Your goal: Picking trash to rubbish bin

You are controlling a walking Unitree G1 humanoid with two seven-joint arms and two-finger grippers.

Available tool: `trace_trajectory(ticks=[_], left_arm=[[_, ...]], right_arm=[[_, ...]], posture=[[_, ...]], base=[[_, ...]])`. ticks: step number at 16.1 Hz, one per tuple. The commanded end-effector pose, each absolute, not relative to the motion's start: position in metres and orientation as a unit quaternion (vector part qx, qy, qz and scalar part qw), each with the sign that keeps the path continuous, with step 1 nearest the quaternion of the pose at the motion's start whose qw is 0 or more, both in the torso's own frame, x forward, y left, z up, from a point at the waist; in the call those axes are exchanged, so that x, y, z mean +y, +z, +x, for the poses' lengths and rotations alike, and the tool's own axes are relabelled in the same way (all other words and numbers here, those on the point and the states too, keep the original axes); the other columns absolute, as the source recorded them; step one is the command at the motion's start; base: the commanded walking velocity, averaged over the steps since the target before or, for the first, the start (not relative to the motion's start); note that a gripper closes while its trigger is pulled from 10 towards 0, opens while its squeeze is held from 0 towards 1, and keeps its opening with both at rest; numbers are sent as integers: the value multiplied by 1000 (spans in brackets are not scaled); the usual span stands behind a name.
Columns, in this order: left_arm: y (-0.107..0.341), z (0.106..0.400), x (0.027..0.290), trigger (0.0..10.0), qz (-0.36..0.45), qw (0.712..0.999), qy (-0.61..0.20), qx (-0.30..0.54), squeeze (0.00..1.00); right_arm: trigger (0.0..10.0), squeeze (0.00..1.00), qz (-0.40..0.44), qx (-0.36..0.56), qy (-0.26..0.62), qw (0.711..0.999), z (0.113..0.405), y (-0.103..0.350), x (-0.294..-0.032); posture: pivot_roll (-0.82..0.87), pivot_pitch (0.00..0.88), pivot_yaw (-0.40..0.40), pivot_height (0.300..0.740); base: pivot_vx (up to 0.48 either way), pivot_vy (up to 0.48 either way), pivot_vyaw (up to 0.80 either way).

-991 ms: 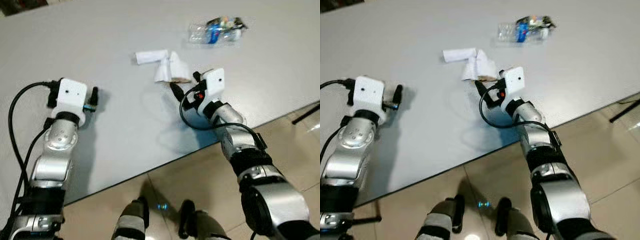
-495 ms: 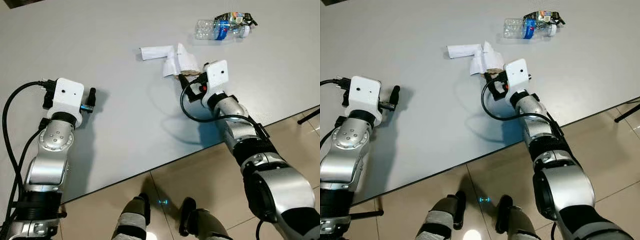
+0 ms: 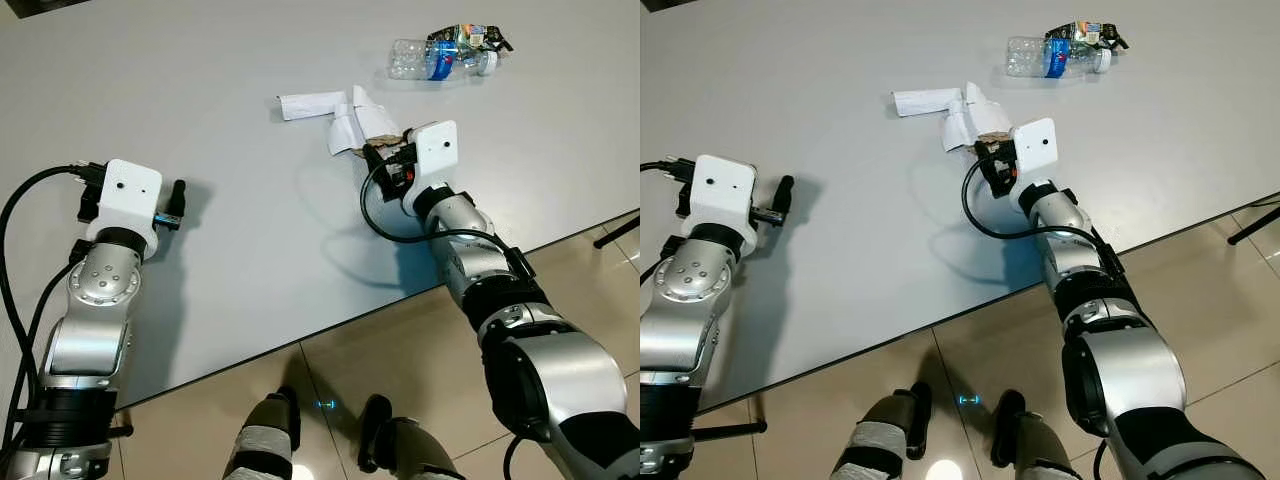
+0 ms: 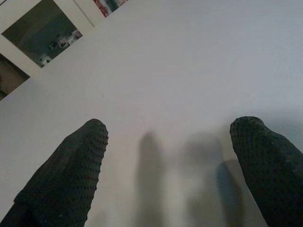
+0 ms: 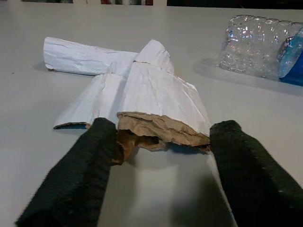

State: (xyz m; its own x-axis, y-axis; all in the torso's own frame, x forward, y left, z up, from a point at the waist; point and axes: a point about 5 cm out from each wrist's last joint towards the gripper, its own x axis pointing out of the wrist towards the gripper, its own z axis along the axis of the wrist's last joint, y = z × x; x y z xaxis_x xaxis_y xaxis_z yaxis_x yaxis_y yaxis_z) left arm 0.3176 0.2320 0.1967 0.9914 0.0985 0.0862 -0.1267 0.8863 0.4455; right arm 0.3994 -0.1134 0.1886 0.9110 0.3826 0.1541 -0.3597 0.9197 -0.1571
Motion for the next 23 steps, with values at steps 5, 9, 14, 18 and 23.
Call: trace_trajectory(ticks=[5,9,14,18,23], left_arm=[[198,313,237,10000,241,968,60,-26,0],[199,313,237,10000,243,968,58,-26,0],[199,313,237,10000,245,968,58,-26,0],[200,315,236,10000,244,968,58,-27,0],[201,318,235,10000,241,968,59,-29,0]], right_arm=[[0,0,-57,-16,204,977,390,151,-111],[0,0,-58,-14,204,977,390,149,-112],[0,0,-60,-14,202,978,390,149,-114],[0,0,-66,-18,193,979,390,150,-116],[0,0,-71,-25,178,981,391,151,-120]], posture=[[692,358,42,740],[694,358,45,740],[694,358,45,740],[693,351,43,740],[689,338,43,740]], base=[[0,0,0],[0,0,0],[0,0,0],[0,0,0],[0,0,0]])
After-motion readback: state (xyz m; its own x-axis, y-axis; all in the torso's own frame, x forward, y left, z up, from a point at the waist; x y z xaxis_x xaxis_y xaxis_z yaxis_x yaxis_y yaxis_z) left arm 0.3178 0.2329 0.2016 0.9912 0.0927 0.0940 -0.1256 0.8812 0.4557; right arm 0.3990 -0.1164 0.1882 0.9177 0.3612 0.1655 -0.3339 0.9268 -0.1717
